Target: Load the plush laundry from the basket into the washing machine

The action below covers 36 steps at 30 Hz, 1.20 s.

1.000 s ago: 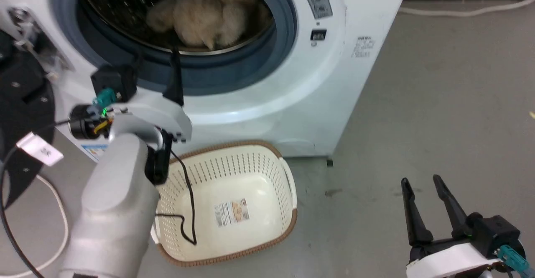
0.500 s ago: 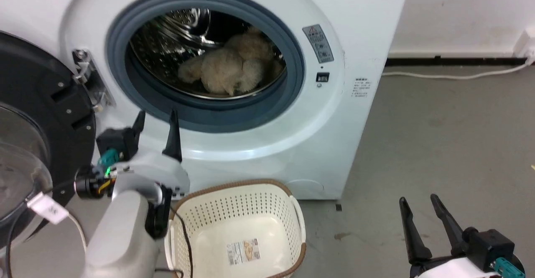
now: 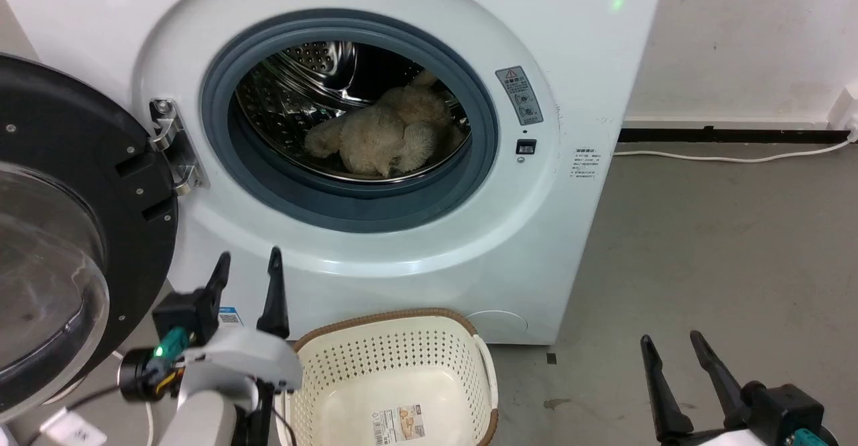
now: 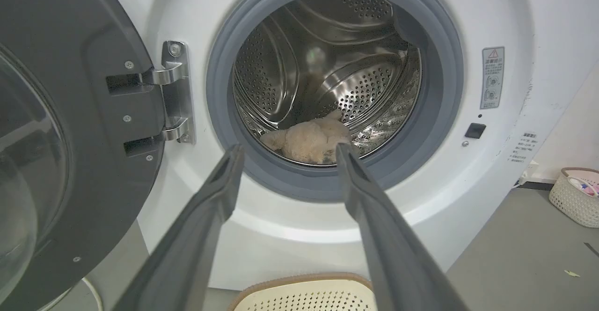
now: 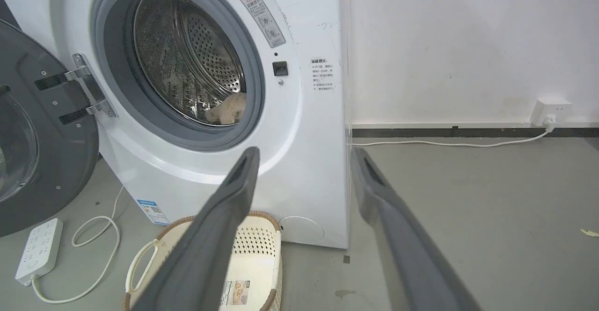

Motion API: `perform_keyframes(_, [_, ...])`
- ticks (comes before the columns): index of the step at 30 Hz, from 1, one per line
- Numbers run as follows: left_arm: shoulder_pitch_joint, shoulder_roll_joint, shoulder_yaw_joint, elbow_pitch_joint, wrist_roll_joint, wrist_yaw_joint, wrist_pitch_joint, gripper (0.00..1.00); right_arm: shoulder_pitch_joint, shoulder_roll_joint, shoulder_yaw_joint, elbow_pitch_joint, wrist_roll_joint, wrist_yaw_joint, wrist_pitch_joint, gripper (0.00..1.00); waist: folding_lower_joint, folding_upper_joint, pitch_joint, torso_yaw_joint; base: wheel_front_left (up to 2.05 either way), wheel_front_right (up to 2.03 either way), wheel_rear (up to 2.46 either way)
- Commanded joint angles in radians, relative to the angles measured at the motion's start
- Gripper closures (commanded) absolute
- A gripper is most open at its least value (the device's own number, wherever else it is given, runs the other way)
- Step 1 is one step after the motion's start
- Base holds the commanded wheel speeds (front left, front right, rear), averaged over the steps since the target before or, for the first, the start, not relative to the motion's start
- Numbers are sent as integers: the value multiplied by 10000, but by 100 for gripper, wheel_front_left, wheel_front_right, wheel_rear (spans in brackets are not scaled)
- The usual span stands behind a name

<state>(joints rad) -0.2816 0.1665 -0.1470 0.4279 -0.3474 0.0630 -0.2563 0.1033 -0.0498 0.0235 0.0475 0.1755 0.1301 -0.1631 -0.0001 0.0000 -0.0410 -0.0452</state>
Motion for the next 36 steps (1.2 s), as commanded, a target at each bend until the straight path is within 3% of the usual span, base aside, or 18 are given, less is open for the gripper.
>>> perform_keyframes(1, [285, 6, 44, -169, 46, 57, -55, 0, 191, -4, 24, -62, 25, 6, -1, 0, 1, 0, -5, 1, 0, 0, 0])
perform_keyframes(12, [1857, -36, 265, -1597, 37, 452, -55, 0, 341, -4, 71, -73, 16, 6, -10, 0, 1, 0, -38, -27, 0, 0, 0])
perform_keyframes(17, [2339, -65, 89, -1867, 3, 411, 37, 0, 401, -4, 59, -43, 50, 6, -26, 0, 1, 0, -38, -65, 0, 0, 0])
perform_keyframes(36, [2584, 153, -208, -2509, 104, 616, 458, 0, 378, -4, 25, 59, 146, 6, -62, 0, 1, 0, 83, -54, 0, 0, 0])
